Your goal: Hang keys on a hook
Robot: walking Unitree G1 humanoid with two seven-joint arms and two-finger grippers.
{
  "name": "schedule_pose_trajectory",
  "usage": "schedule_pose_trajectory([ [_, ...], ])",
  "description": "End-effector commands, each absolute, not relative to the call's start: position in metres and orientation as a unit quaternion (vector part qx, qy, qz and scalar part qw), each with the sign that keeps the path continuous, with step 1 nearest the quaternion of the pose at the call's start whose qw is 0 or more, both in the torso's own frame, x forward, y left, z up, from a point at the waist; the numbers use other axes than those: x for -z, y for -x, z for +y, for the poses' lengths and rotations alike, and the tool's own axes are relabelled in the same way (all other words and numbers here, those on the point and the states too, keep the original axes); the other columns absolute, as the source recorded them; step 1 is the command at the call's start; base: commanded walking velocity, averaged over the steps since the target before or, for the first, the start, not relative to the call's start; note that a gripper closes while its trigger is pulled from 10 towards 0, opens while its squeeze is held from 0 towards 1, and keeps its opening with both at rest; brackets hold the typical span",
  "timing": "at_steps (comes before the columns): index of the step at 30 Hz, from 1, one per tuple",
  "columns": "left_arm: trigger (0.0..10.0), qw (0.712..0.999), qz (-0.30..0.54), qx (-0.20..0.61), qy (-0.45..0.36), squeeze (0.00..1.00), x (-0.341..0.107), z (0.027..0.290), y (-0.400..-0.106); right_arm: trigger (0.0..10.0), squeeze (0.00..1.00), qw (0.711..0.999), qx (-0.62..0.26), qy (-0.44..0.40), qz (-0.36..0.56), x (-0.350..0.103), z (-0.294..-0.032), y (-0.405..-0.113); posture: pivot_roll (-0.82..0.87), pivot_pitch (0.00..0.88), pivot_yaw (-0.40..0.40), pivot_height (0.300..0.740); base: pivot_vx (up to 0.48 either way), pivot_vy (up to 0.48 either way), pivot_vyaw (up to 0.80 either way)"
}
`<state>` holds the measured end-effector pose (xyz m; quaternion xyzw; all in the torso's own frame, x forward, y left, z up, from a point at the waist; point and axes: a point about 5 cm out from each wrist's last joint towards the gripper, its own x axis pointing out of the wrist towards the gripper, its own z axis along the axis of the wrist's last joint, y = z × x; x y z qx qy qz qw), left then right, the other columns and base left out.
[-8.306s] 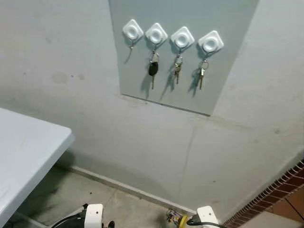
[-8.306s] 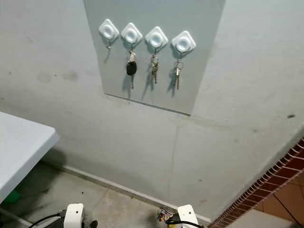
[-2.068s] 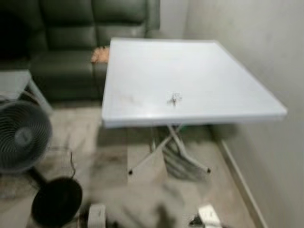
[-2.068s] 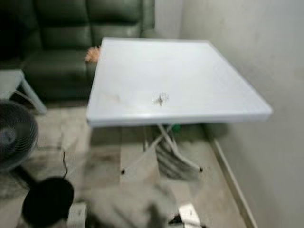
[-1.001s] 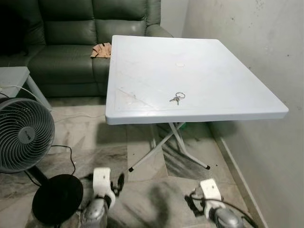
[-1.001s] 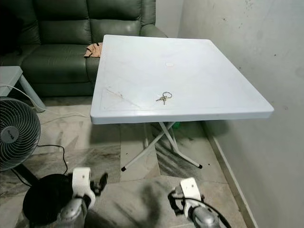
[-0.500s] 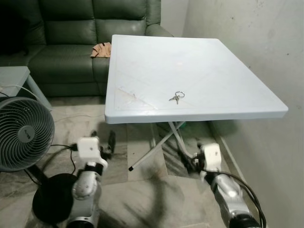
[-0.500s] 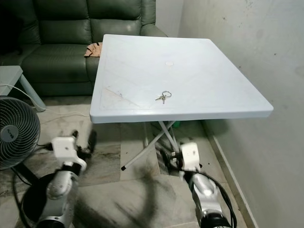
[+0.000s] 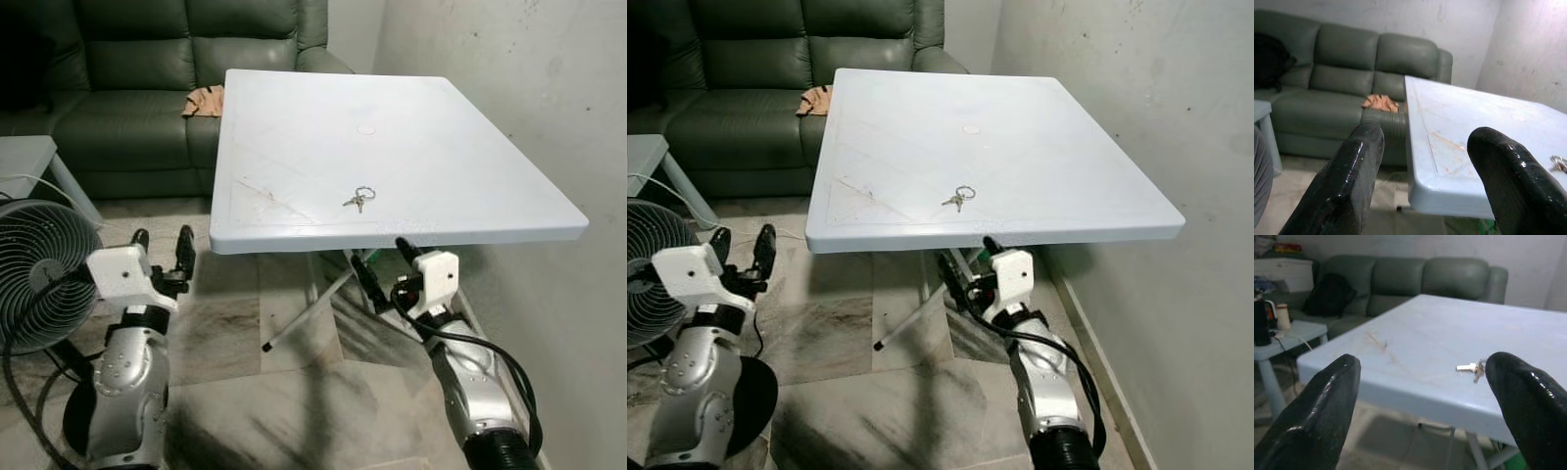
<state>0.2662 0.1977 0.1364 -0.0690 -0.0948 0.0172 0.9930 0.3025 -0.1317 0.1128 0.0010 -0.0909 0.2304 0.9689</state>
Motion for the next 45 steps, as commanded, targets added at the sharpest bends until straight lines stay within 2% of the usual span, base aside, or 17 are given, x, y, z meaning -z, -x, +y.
schedule_pose_trajectory([
  [1, 10.0, 0.994, -0.087, -0.003, 0.073, 0.0, -0.141, 0.194, -0.262, 10.0, 1.0, 0.967, -0.237, 0.015, -0.091, -0.118, -0.131, -0.3, -0.09, 0.0, -0.053, 0.74, 0.0, 0.0, 0.0],
  [3, 10.0, 0.993, -0.085, 0.0, 0.078, 0.0, -0.141, 0.194, -0.261, 10.0, 1.0, 0.967, -0.239, 0.017, -0.092, -0.119, -0.131, -0.299, -0.09, 0.0, -0.052, 0.74, 0.0, 0.0, 0.0],
  [4, 10.0, 0.994, -0.081, -0.001, 0.077, 0.0, -0.141, 0.193, -0.258, 10.0, 0.58, 0.965, -0.245, 0.017, -0.091, -0.119, -0.13, -0.296, -0.09, 0.0, -0.055, 0.74, 0.0, 0.0, 0.0],
  [5, 10.0, 0.994, -0.07, 0.003, 0.082, 0.0, -0.137, 0.193, -0.254, 10.0, 0.0, 0.966, -0.243, 0.012, -0.082, -0.115, -0.131, -0.294, -0.09, 0.0, -0.056, 0.74, 0.0, 0.0, 0.0],
  [24, 10.0, 0.996, -0.039, -0.003, 0.076, 0.0, -0.135, 0.197, -0.25, 10.0, 0.0, 0.964, -0.254, 0.009, -0.072, -0.122, -0.126, -0.294, -0.08, 0.0, -0.066, 0.74, 0.0, 0.0, 0.0],
  [45, 10.0, 0.997, -0.03, 0.009, 0.073, 0.0, -0.135, 0.192, -0.251, 10.0, 0.0, 0.963, -0.259, 0.007, -0.069, -0.126, -0.123, -0.292, -0.08, 0.0, -0.064, 0.74, 0.318, 0.0, 0.0],
])
